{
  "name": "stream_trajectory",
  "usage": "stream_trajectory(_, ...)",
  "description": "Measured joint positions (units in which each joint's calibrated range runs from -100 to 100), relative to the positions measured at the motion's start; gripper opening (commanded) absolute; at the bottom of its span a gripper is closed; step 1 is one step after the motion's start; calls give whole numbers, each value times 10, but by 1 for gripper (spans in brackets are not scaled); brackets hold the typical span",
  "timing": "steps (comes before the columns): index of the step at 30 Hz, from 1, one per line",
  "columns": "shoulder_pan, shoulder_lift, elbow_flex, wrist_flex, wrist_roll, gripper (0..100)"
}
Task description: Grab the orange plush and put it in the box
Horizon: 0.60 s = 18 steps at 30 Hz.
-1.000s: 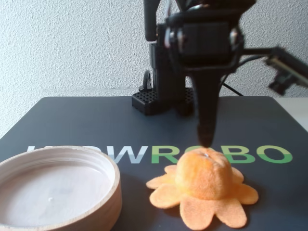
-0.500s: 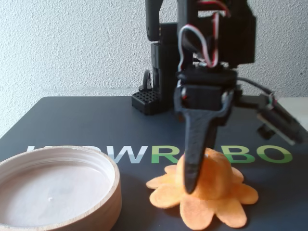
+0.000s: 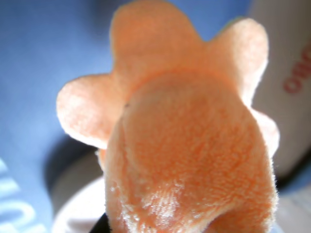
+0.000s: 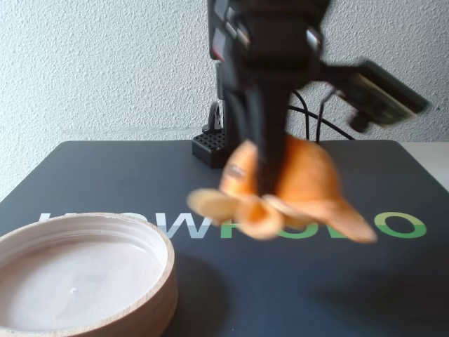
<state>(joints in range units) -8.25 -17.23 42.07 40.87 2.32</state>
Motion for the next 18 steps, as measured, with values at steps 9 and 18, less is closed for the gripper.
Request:
stream_trajectory(9,137,-38,75,-99,198,2)
stream_trajectory(18,200,-5,-22,-107,103,20)
